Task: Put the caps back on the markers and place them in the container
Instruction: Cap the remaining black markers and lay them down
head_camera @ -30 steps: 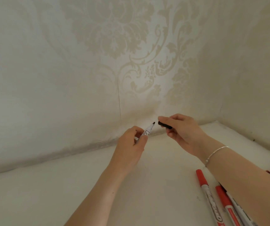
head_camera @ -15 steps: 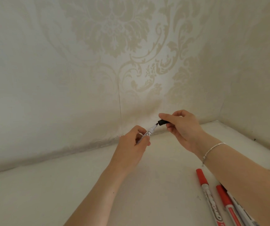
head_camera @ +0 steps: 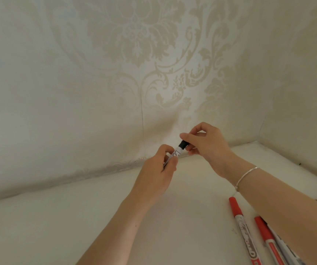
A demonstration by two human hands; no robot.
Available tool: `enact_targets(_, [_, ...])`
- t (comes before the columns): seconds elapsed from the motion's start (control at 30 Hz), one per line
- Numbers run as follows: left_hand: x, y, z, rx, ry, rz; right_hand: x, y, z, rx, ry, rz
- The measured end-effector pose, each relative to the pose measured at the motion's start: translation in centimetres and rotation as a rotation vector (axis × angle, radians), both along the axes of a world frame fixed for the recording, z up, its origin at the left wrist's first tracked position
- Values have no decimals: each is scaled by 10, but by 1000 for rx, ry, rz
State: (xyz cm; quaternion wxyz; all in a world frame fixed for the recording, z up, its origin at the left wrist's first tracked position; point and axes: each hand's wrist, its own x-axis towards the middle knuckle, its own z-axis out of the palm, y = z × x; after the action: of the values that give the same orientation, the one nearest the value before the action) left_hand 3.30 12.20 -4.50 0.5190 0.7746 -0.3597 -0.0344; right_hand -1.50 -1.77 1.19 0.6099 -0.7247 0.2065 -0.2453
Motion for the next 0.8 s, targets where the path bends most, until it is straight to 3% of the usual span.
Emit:
enact_targets(0.13, [-4,-1,1,-8,-77,30,-3,5,1,-54,4,13])
enact_targets(0.5, [-17,-11,13,-244,-50,138,-1,27,15,-249,-62,-122])
enact_targets(0.8, [-15,-12,12,-253,-85,158,4,39,0,-274,-72,-171])
